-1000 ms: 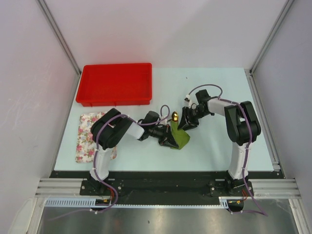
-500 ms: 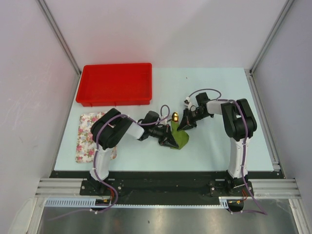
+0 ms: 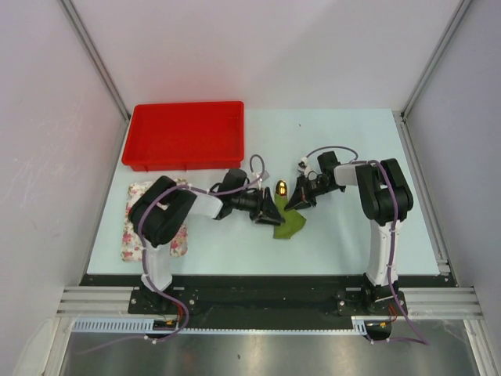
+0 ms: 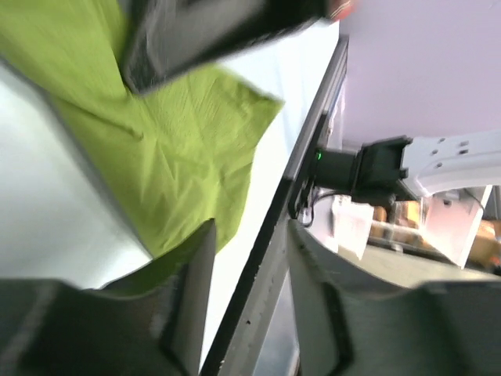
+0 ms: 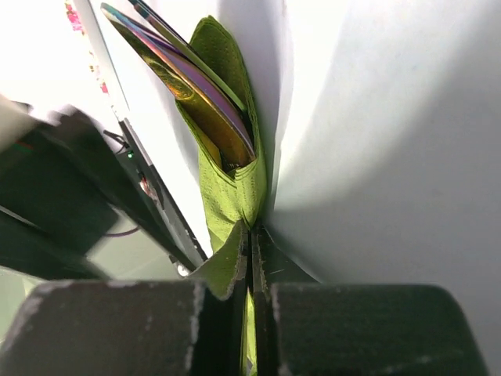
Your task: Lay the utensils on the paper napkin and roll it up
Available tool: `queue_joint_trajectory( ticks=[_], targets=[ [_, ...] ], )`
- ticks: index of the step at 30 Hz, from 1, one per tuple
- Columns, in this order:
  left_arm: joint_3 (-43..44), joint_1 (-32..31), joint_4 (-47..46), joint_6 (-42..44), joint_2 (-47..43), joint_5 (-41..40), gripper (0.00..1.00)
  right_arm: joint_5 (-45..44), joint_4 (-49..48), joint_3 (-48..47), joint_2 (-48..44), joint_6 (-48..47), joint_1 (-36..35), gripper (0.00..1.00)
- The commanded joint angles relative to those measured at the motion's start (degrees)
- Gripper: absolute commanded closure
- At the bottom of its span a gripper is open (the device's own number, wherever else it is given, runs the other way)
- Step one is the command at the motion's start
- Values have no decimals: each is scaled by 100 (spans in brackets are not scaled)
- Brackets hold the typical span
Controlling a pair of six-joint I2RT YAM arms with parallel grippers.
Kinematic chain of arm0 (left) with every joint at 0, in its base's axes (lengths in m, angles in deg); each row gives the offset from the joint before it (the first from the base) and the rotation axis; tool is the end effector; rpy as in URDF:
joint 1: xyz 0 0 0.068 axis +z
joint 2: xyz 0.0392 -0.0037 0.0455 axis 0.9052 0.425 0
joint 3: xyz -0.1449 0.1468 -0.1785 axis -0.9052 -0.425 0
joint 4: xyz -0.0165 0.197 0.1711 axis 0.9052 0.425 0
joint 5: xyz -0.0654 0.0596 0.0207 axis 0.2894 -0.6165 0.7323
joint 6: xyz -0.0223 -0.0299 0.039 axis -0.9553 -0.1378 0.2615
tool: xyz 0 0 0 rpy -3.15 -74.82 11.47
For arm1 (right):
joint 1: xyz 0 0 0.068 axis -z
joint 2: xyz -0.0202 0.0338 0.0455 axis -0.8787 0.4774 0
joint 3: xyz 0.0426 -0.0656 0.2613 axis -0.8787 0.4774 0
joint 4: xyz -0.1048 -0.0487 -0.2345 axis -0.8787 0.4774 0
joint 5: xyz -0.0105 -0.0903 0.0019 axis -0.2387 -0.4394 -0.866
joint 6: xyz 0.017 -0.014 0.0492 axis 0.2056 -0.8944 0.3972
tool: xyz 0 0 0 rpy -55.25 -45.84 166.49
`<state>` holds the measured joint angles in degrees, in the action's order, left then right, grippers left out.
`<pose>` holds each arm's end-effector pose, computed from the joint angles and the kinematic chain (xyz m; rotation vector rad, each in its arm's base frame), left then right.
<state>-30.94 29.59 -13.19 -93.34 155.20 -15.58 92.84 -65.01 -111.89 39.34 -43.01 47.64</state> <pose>0.2822 -0.2338 0.1109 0.2509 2.5342 -1.7406 0.3631 0.1197 0.0906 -0.1952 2.7216 1.4881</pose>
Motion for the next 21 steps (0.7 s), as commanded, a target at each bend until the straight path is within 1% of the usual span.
queue_joint_trajectory(
  ticks=[1,3,4,6,9,12,15,18,21],
  targets=[
    [41,494,634,875,-780,-235,50,-199,-574,169,-123,186,-22,100],
    [49,748,1019,1095,-982,-305,48,-67,-872,257,-281,388,-30,100],
    [50,836,1144,1305,-1018,-349,48,-31,-952,283,-325,441,-22,100],
    [119,1099,1346,1439,-1062,-437,48,109,-1137,318,-413,590,-39,100],
    [269,1372,1338,1527,-1070,-420,47,250,-1374,406,-501,810,-57,100],
    [304,1461,1312,1807,-1359,-508,44,320,-1515,468,-651,942,-65,100],
    [366,1487,1540,2238,-1588,-534,41,364,-1577,503,-739,960,-83,100],
    [392,1558,1672,2335,-1703,-508,37,373,-1621,529,-853,969,-83,100],
    [620,1610,2119,2528,-1669,-429,33,382,-1630,530,-958,943,-92,100]
  ],
)
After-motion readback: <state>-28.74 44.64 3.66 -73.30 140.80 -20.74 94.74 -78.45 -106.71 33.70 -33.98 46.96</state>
